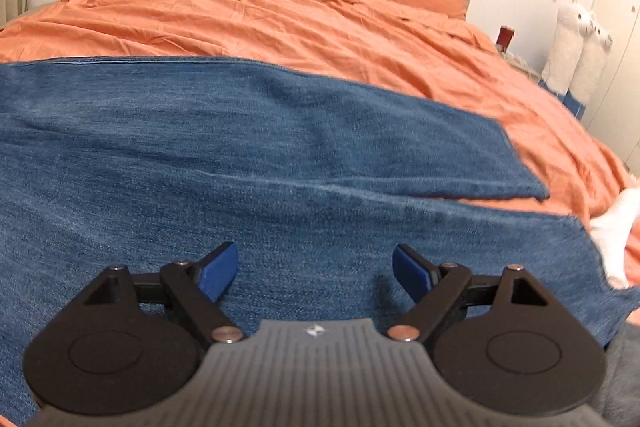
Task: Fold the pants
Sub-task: 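Grasp the jeans waistband near the drawstring with the left gripper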
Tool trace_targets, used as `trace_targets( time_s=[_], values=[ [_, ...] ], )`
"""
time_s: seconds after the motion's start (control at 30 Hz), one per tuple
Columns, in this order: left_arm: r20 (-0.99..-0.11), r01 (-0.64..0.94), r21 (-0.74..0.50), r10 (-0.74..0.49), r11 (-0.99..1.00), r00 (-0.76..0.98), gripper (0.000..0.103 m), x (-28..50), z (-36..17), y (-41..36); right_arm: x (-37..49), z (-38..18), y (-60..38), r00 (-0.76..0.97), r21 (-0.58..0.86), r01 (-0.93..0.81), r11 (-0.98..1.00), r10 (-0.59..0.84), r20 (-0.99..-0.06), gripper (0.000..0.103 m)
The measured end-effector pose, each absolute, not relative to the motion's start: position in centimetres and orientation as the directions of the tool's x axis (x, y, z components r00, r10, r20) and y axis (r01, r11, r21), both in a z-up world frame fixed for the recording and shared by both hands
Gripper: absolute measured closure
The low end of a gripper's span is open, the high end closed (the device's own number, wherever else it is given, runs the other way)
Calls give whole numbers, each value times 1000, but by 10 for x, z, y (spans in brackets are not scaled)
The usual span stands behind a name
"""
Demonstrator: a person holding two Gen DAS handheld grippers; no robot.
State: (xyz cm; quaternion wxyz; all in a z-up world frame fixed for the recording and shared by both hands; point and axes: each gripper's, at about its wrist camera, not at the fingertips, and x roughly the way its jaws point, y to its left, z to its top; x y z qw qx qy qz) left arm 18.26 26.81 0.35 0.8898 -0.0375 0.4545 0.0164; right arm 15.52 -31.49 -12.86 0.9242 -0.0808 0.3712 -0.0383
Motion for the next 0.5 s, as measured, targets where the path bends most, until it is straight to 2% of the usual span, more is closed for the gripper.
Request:
trace_targets(
  time_s=[0.13, 0.37, 0.43, 0.5],
  values=[
    [-848, -70, 98, 120, 993, 516, 95, 189, -16, 267, 151, -122, -315, 740, -216, 11, 976, -153, -654, 22],
    [-920, -59, 148, 159, 987, 358, 91, 223, -83, 272, 148, -113, -327, 723, -223, 43, 974, -184, -666, 22],
    [-923, -32, 173, 173, 984, 344, 88, 228, -84, 270, 144, -109, -331, 726, -234, 41, 971, -190, -661, 22],
    [-908, -8, 231, 219, 973, 358, 70, 227, -77, 263, 142, -104, -335, 724, -229, 37, 973, -184, -665, 22]
  ],
)
